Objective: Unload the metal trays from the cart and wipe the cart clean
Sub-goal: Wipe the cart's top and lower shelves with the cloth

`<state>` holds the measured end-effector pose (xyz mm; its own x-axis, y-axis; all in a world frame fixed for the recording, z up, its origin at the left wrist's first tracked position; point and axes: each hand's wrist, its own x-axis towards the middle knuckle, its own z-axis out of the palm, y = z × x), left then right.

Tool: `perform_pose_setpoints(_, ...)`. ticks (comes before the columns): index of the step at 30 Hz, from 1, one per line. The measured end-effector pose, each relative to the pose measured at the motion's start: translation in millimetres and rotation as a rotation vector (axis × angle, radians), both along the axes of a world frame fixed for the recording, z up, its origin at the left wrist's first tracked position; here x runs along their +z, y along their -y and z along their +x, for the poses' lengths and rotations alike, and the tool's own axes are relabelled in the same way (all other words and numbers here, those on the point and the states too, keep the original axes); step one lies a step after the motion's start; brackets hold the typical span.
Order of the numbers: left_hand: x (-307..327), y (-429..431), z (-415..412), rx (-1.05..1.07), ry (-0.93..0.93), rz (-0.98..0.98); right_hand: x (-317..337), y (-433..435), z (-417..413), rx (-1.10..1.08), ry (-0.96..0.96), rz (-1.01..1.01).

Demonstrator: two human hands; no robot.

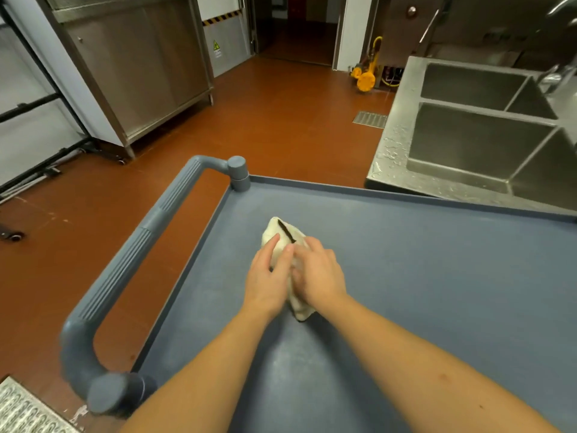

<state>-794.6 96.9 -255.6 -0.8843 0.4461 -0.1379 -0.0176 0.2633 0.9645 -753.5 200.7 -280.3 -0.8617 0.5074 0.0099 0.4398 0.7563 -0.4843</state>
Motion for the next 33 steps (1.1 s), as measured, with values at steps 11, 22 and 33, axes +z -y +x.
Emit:
perform_pose_setpoints(11,11,-22,135,-0.231,-0.035,-0.005,12,-78,185,-0.273,-0.002,-0.011)
perform_pose_setpoints(22,-2,59,188,-0.067,-0.119,-0.044,7,45,199,0.018,0.080,0.111)
perform_pose_setpoints(33,-39,64,202,0.001,-0.387,-0.157,7,33,198,0.006,0.080,0.055)
